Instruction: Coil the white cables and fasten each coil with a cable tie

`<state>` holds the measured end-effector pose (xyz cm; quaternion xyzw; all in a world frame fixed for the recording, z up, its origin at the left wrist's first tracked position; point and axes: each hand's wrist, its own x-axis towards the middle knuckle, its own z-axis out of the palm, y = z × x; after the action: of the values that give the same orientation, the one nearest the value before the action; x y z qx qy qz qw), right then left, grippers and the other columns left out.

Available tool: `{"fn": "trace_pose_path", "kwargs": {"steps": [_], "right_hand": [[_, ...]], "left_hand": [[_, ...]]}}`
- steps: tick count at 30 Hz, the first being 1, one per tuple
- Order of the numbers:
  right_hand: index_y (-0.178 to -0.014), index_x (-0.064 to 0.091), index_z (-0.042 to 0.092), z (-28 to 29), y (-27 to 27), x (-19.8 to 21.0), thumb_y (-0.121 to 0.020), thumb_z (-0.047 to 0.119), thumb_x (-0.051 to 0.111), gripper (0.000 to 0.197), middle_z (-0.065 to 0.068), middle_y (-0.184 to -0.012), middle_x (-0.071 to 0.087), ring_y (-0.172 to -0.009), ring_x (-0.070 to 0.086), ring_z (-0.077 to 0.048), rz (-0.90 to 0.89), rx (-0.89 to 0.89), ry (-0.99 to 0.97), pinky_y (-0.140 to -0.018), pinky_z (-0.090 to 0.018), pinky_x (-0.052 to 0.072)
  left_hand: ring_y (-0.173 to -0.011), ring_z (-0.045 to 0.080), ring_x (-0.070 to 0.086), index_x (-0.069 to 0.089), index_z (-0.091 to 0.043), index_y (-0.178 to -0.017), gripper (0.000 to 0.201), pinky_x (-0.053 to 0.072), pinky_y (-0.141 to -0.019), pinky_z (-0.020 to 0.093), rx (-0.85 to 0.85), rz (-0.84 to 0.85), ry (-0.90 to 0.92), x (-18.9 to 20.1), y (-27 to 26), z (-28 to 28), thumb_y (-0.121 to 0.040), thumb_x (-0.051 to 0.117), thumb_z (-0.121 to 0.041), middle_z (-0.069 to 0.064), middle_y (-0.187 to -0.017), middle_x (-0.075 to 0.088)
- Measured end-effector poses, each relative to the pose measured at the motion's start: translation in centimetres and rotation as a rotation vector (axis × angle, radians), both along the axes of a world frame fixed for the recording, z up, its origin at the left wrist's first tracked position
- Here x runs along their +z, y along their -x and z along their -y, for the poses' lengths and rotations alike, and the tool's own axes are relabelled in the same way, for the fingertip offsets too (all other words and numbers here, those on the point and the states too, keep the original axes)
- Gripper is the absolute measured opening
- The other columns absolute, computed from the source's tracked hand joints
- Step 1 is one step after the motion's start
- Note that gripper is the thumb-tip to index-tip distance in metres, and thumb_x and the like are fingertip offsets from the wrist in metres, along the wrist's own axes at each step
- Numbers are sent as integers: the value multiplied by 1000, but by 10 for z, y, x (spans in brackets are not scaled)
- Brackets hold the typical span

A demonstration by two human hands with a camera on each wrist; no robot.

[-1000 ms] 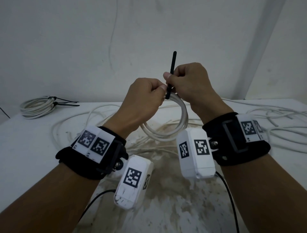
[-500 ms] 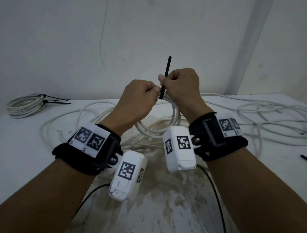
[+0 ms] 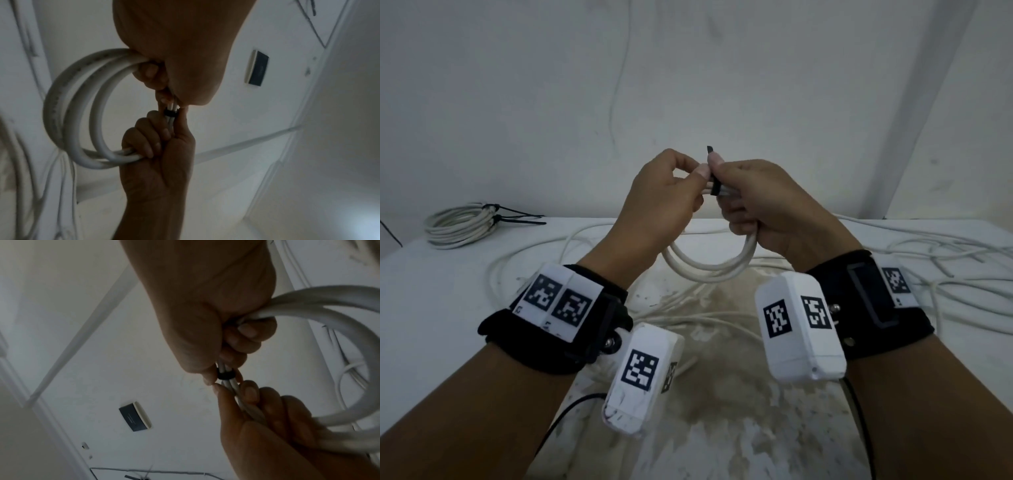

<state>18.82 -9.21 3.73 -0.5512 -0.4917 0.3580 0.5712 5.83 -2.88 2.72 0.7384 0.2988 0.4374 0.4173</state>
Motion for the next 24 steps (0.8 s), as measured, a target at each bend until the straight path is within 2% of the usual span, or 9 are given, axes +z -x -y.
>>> {"fn": "trace_pose_path", "kwargs": {"steps": [3, 6, 8, 10, 13, 16, 19, 22, 24], "right_hand": [[-75, 62, 13, -2, -1, 4, -101, 36, 55, 36, 8, -47, 31, -41, 23, -8, -132, -108, -68, -40, -22, 20], [-85, 50, 11, -3, -2, 5, -101, 36, 55, 30, 7, -48, 30, -40, 21, -8, -340, -205, -131, -38, -21, 20], [-95, 46, 12, -5, 1, 4, -102, 36, 53, 26, 6, -48, 29, -40, 20, -9, -418, -247, -161, -37, -21, 20], [-96, 49, 12, -8, 5, 3, -102, 37, 52, 25, 6, -47, 27, -39, 19, -9, -450, -266, -177, -37, -21, 19], [-79, 50, 13, -11, 13, 0, -103, 38, 50, 34, 6, -47, 29, -40, 21, -10, -495, -261, -160, -40, -22, 23], [-86, 65, 7, -12, 18, -4, -104, 39, 46, 41, 2, -51, 37, -41, 30, -13, -461, -180, -125, -43, -22, 33], [-88, 67, 6, -12, 17, -4, -103, 33, 46, 37, 0, -52, 43, -41, 36, -15, -504, -98, -115, -44, -23, 39], [-96, 63, 6, -13, 17, -3, -101, 30, 46, 30, 2, -50, 34, -39, 25, -12, -587, -103, -129, -40, -22, 30], [-94, 63, 6, -15, 21, -5, -100, 29, 46, 29, 3, -50, 30, -40, 21, -11, -602, -134, -145, -39, -22, 25]], "left_hand": [[-41, 10, 38, 59, -12, -93, 35, 35, -42, 22, -91, 174, 261, 4, 0, 0, -100, 51, -45, 0, -59, 53], [-48, 15, 47, 62, -9, -81, 47, 46, -50, 25, -189, 343, 466, 0, 0, 1, -103, 43, -47, 3, -60, 55], [-51, 16, 49, 60, -9, -80, 48, 49, -52, 26, -238, 462, 576, -3, -3, 2, -104, 40, -45, 3, -61, 54], [-47, 14, 44, 59, -9, -83, 45, 46, -48, 23, -247, 552, 651, -4, -5, 3, -104, 40, -45, 1, -59, 49], [-39, 8, 26, 62, -11, -84, 45, 29, -38, 20, -166, 584, 644, -3, -5, 1, -102, 44, -47, -5, -54, 34], [-40, 8, 20, 67, -10, -84, 46, 18, -38, 21, -36, 578, 581, -3, -2, -3, -101, 48, -49, -6, -53, 29], [-42, 9, 21, 70, -13, -82, 48, 22, -42, 21, 25, 562, 582, -4, 1, -6, -98, 50, -53, -6, -54, 30], [-44, 10, 24, 71, -15, -80, 51, 30, -45, 21, 19, 550, 613, -3, 0, -5, -95, 51, -58, -5, -56, 29], [-43, 10, 19, 70, -13, -81, 51, 24, -40, 21, -1, 591, 632, -3, -1, -4, -96, 51, -58, -4, -58, 26]]}}
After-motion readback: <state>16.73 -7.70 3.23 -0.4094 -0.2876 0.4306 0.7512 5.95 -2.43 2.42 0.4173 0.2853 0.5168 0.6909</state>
